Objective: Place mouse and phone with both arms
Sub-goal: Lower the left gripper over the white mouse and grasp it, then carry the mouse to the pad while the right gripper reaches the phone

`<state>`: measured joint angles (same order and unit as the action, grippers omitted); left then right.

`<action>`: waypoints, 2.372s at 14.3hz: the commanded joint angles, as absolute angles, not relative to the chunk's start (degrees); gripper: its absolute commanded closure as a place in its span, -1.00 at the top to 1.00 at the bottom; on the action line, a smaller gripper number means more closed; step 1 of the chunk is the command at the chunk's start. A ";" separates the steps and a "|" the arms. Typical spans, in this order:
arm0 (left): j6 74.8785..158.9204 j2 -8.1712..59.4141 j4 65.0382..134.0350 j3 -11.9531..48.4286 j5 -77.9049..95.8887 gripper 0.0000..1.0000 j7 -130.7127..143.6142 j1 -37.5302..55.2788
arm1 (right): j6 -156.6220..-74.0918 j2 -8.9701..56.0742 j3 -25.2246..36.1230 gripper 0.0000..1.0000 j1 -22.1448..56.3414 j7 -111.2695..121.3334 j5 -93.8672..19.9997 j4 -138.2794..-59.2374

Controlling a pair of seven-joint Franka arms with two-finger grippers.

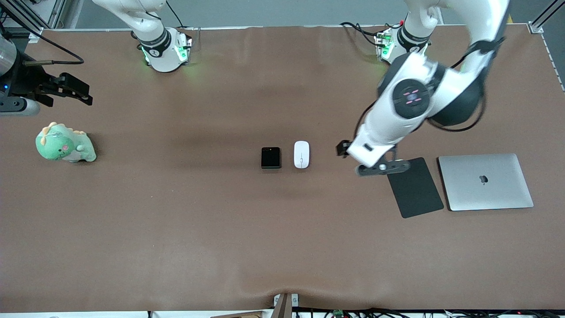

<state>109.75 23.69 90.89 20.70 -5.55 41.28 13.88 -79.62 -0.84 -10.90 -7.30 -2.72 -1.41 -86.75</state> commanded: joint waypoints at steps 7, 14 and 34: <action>122.60 39.10 89.03 20.65 -12.74 1.00 52.73 23.99 | -79.89 -1.85 -11.51 1.00 -8.26 -1.93 -1.67 -87.37; 126.39 43.76 89.21 20.48 -15.20 0.95 52.73 26.19 | -79.89 1.23 -11.51 1.00 -8.35 -1.14 -1.50 -85.52; 126.21 45.44 90.62 20.30 -17.14 -0.09 51.86 28.30 | -85.51 13.00 -11.69 1.00 -3.44 -1.93 -2.02 -85.96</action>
